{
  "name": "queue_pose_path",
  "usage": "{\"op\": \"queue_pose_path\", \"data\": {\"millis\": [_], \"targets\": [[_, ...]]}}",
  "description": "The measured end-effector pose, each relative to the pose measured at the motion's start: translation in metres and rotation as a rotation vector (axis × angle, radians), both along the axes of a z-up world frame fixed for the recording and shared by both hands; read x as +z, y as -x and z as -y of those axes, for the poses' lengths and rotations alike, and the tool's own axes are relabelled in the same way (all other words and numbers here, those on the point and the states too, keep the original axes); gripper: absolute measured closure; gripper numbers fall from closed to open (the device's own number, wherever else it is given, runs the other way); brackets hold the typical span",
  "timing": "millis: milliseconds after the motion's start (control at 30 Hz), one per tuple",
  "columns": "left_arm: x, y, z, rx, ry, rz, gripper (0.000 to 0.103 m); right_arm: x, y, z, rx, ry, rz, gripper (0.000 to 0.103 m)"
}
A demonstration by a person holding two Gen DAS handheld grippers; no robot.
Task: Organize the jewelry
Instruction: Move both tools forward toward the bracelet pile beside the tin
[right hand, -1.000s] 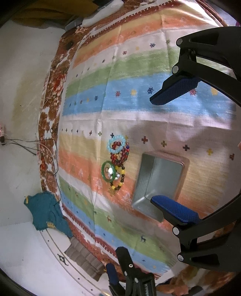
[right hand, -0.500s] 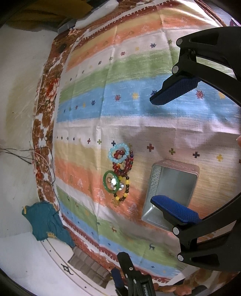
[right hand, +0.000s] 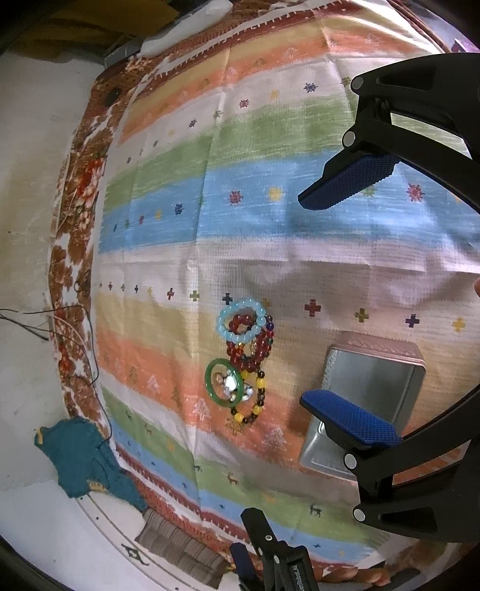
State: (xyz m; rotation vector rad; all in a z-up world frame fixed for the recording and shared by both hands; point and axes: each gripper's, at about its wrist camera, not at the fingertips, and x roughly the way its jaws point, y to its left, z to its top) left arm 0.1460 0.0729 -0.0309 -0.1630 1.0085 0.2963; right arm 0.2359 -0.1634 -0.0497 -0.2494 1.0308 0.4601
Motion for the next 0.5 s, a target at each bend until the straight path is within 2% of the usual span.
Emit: {"op": "queue_pose_path", "data": {"millis": [500], "targets": [[-0.014, -0.036, 0.002, -0.030, 0.002, -0.041, 0.006, -0.022, -0.033, -0.016, -0.007, 0.046, -0.032, 0.004]]}}
